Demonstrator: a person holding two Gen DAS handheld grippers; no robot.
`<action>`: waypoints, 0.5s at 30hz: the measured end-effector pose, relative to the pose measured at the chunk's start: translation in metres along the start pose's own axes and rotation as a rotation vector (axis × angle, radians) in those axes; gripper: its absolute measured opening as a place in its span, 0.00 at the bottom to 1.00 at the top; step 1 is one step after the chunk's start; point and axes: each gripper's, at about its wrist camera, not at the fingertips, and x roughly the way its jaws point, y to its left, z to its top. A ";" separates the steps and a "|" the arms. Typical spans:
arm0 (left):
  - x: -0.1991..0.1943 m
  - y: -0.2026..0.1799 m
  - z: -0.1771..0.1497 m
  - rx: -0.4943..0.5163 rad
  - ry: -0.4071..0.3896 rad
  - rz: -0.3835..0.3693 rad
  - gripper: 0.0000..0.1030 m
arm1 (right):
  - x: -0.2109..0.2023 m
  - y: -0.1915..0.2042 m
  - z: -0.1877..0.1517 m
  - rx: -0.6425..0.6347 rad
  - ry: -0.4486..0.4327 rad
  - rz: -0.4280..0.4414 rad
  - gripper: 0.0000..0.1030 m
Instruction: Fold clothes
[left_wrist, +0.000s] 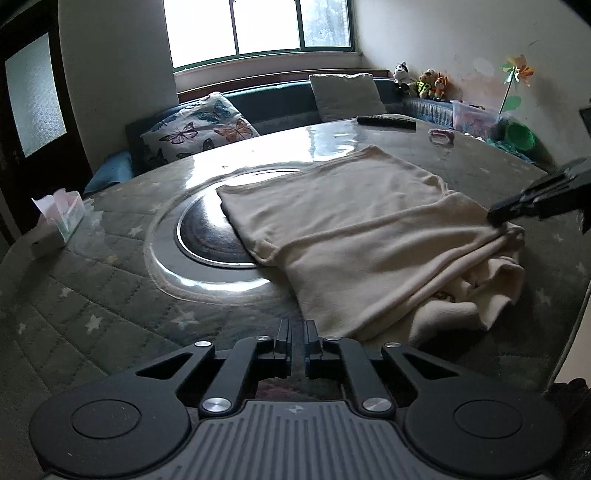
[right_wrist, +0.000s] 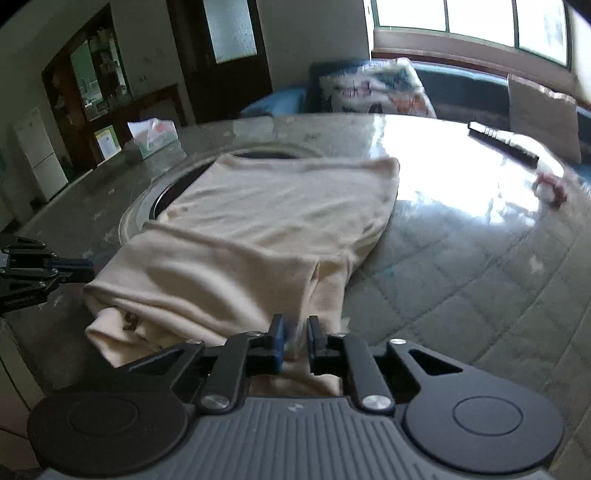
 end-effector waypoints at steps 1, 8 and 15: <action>-0.001 0.002 0.003 0.002 -0.006 0.004 0.07 | -0.003 0.001 0.003 -0.017 -0.020 -0.012 0.11; 0.010 -0.006 0.033 0.002 -0.071 -0.023 0.08 | 0.014 0.009 0.024 -0.083 -0.059 0.003 0.11; 0.051 -0.017 0.055 0.010 -0.060 -0.046 0.10 | 0.045 0.004 0.026 -0.094 -0.026 -0.016 0.11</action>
